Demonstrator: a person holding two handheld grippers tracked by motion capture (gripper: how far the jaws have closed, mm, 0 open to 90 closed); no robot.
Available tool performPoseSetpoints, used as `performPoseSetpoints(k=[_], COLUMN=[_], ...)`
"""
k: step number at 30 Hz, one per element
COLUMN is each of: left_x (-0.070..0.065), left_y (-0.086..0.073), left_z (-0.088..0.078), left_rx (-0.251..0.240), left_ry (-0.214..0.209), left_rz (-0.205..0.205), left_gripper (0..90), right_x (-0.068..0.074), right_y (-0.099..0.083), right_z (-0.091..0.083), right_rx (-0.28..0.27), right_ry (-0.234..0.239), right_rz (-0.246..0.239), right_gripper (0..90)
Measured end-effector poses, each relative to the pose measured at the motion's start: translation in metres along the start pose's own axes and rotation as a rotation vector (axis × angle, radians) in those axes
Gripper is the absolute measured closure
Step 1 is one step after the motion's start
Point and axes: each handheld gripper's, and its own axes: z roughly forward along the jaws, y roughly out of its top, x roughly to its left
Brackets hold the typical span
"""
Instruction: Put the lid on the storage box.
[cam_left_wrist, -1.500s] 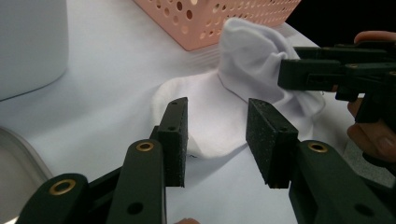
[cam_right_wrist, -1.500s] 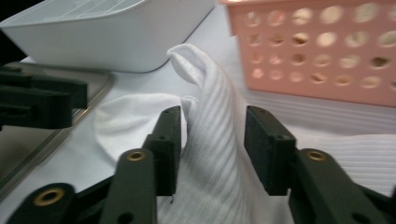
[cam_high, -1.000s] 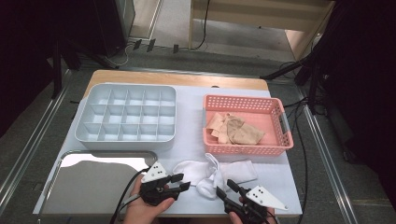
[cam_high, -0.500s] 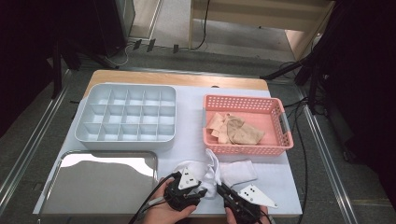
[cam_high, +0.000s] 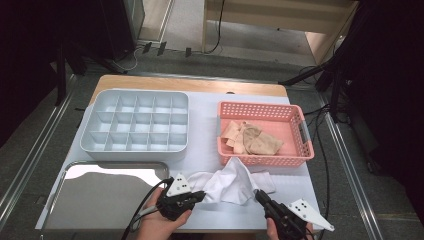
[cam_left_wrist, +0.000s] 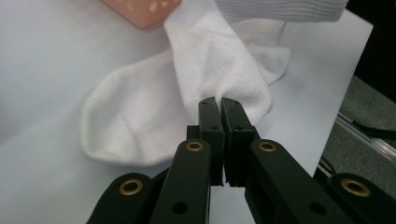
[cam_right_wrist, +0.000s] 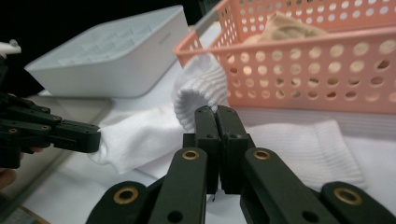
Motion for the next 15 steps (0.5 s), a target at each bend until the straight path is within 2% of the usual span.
performPoseSetpoints(k=[3, 8, 10, 13, 14, 15], left_x=[0.005, 0.015, 0.019, 0.023, 0.025, 0.025], left_y=[0.001, -0.002, -0.003, -0.004, -0.006, -0.006], left_z=[-0.01, -0.022, -0.026, -0.027, -0.023, -0.023], left_rx=[-0.011, -0.011, -0.007, 0.019, 0.047, 0.047], left_ry=[-0.002, -0.027, -0.031, -0.039, -0.03, -0.03], left_rz=[-0.007, -0.032, -0.035, -0.037, -0.028, -0.028], left_gripper=[90.0, 90.0, 90.0, 90.0, 90.0, 89.9], right_x=[-0.005, -0.012, -0.015, -0.02, -0.026, -0.026], right_y=[0.009, 0.017, 0.017, 0.017, 0.014, 0.014], right_z=[-0.011, -0.03, -0.038, -0.042, -0.039, -0.039], right_rx=[-0.032, -0.063, -0.074, -0.068, -0.024, -0.024], right_ry=[0.014, -0.008, -0.012, -0.021, -0.035, -0.035], right_rz=[0.01, 0.014, 0.031, 0.057, 0.084, 0.084], right_gripper=[89.0, 89.0, 89.0, 89.0, 88.9, 88.9])
